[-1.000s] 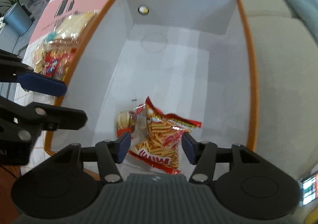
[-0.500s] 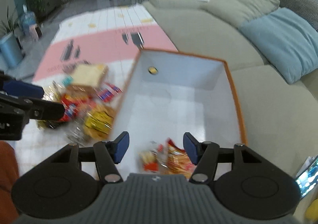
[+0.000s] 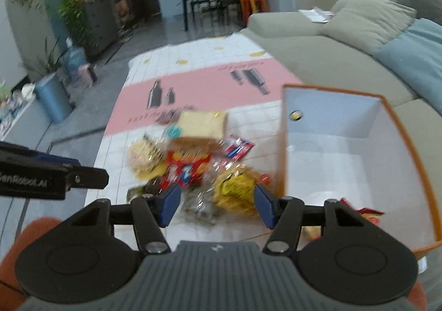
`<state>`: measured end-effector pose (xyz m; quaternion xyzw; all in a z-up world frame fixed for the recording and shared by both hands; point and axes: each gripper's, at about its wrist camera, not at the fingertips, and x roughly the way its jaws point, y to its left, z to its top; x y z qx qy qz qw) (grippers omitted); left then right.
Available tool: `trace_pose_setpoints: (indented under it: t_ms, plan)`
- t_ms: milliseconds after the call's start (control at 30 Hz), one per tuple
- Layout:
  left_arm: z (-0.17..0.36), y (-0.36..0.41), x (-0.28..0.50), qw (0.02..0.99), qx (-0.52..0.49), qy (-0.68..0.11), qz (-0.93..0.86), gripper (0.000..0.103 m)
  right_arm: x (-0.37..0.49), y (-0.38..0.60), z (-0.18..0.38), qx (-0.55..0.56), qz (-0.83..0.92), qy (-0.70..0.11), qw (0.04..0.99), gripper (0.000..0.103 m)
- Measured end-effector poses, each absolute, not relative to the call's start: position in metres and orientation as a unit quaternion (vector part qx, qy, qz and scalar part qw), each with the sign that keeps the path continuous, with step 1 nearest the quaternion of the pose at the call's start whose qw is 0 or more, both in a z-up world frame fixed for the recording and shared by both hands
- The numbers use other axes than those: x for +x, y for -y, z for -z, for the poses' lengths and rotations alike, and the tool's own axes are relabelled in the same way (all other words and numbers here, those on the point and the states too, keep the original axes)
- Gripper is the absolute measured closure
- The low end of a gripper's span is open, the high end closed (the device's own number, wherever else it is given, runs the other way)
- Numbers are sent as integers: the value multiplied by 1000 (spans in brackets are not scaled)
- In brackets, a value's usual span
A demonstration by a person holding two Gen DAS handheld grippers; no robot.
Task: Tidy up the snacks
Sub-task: 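Grasp the dark chocolate snack with the left gripper while the right grasps the waffle bag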
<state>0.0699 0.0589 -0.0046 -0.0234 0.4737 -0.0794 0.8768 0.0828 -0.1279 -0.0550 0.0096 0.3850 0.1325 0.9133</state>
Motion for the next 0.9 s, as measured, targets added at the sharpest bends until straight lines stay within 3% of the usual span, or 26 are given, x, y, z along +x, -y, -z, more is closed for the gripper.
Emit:
trace_pose_setpoints:
  t_ms: [167, 600, 833, 900]
  plan:
    - [24, -68, 75, 873, -30, -480, 79, 43, 91, 107, 73, -28, -136, -399, 906, 50]
    - [63, -76, 108, 865, -29, -494, 87, 43, 129, 86, 108, -82, -122, -421, 895, 50]
    - [80, -73, 130, 859, -33, -504, 84, 43, 154, 80, 127, -89, -100, -437, 890, 45]
    - [86, -73, 136, 858, -33, -506, 83, 43, 158, 79, 132, -92, -93, -436, 891, 39]
